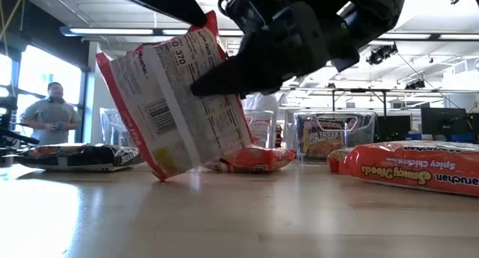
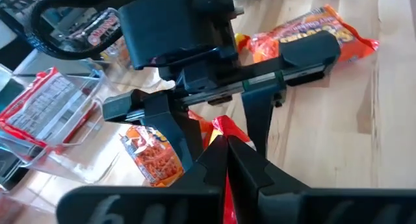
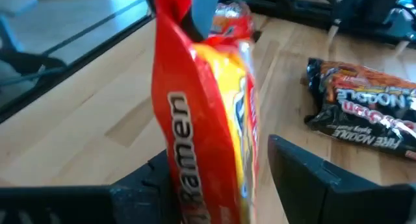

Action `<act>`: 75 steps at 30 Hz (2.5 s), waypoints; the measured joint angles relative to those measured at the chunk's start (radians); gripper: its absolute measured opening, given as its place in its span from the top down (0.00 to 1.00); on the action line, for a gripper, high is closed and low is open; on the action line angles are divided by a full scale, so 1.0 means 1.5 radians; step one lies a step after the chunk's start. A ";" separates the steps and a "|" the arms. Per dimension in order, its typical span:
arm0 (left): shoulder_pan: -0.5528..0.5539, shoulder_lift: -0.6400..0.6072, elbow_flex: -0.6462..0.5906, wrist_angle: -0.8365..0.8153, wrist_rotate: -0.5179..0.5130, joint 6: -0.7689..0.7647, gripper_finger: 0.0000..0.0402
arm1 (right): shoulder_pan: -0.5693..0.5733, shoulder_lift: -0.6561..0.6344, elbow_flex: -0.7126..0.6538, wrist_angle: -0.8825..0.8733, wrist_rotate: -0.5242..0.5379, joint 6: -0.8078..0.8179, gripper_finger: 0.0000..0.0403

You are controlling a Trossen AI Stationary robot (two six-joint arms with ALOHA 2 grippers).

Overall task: Sort Maruchan noodles
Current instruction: Put the red noodle pack into the middle transparent bin

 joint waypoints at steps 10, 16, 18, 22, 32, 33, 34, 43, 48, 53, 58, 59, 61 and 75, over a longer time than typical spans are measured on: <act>-0.018 -0.004 0.000 0.005 -0.052 -0.024 1.00 | 0.003 0.055 0.000 0.115 -0.005 0.084 0.54; -0.040 -0.004 0.000 -0.005 -0.089 -0.055 1.00 | 0.003 0.069 0.000 0.148 -0.004 0.105 0.54; -0.043 -0.004 0.000 -0.022 -0.090 -0.072 1.00 | 0.003 0.069 0.000 0.147 -0.004 0.107 0.54; -0.043 -0.004 0.000 -0.052 -0.090 -0.116 1.00 | 0.002 0.069 0.000 0.145 -0.005 0.122 0.56; -0.050 -0.015 0.000 -0.096 -0.087 -0.120 0.91 | 0.001 0.069 0.000 0.142 -0.012 0.119 0.74; -0.054 -0.025 0.000 -0.106 -0.086 -0.118 0.90 | 0.001 0.069 0.000 0.142 -0.012 0.119 0.75; -0.058 -0.039 0.000 -0.117 -0.087 -0.119 0.88 | 0.001 0.069 0.000 0.142 -0.012 0.119 0.76; -0.124 -0.154 -0.074 -0.203 -0.194 -0.274 0.89 | -0.029 -0.020 0.002 0.018 -0.017 0.089 0.76; -0.110 -0.208 -0.219 -0.163 -0.208 -0.425 0.98 | -0.080 -0.108 0.066 -0.226 0.008 0.044 0.77; -0.084 -0.254 -0.328 -0.064 -0.205 -0.461 0.99 | -0.150 -0.138 0.204 -0.516 0.060 -0.025 0.77; -0.068 -0.285 -0.381 0.065 -0.166 -0.371 1.00 | -0.225 -0.118 0.387 -0.760 0.084 -0.111 0.77; -0.065 -0.288 -0.387 0.089 -0.156 -0.350 1.00 | -0.240 -0.111 0.417 -0.808 0.090 -0.125 0.77; -0.058 -0.298 -0.402 0.124 -0.145 -0.310 1.00 | -0.270 -0.099 0.469 -0.850 0.091 -0.148 0.77; 0.022 -0.283 -0.417 0.282 -0.023 -0.133 1.00 | -0.430 0.043 0.602 -0.961 0.065 -0.232 0.77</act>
